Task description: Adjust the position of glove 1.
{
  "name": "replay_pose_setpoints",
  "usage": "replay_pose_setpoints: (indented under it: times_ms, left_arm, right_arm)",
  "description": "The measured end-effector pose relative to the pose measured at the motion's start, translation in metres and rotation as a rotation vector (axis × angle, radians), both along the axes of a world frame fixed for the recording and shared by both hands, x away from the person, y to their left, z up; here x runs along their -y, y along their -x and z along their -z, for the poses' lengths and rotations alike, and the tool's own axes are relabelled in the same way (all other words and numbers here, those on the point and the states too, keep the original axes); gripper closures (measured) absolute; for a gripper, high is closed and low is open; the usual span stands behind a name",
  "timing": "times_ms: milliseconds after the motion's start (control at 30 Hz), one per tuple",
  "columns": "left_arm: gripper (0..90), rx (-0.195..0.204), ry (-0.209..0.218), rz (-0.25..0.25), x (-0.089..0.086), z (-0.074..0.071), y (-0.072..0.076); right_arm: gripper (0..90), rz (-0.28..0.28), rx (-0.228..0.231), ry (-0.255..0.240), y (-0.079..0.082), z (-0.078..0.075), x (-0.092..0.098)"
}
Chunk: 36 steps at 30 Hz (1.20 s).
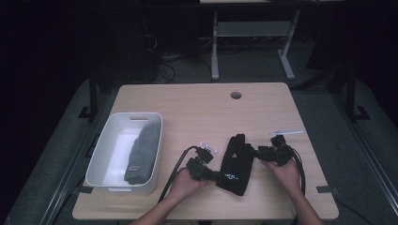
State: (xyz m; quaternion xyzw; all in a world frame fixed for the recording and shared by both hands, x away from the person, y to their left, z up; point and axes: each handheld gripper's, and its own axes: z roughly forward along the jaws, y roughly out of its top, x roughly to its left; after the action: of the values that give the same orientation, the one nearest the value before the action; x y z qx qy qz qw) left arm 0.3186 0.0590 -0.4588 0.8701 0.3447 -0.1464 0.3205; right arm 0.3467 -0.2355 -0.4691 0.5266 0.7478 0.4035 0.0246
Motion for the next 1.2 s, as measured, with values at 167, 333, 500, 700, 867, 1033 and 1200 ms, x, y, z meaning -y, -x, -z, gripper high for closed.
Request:
replay_pose_setpoints:
  times_ms: [167, 333, 500, 700, 867, 1033, 1200]
  left_arm:
    - [83.8, 0.000, -0.011, 0.005, -0.001, 0.000, -0.003]
    - [83.9, 0.000, -0.014, 0.002, -0.003, -0.001, -0.005]
    - [84.2, 0.006, -0.015, -0.002, -0.004, -0.002, -0.005]
    - [84.7, 0.011, 0.009, -0.011, -0.008, -0.004, -0.003]
    - [84.8, 0.019, 0.034, -0.020, -0.011, -0.009, -0.002]
    - [84.8, 0.032, 0.048, -0.025, -0.014, -0.017, 0.001]
    - [84.8, 0.052, 0.062, -0.027, -0.018, -0.028, 0.004]
  right_arm:
    - [55.8, 0.000, -0.020, -0.053, -0.005, 0.005, -0.004]
    - [72.7, -0.010, -0.038, -0.099, -0.007, 0.010, -0.009]
    - [82.4, -0.020, -0.025, -0.124, -0.007, 0.008, -0.009]
    - [83.0, -0.036, 0.008, -0.088, -0.001, -0.003, -0.011]
    - [83.1, -0.049, 0.025, -0.076, 0.001, -0.017, -0.013]
    - [83.1, -0.061, 0.041, -0.062, 0.003, -0.028, -0.016]
    - [83.1, -0.073, 0.065, -0.068, 0.003, -0.040, -0.019]
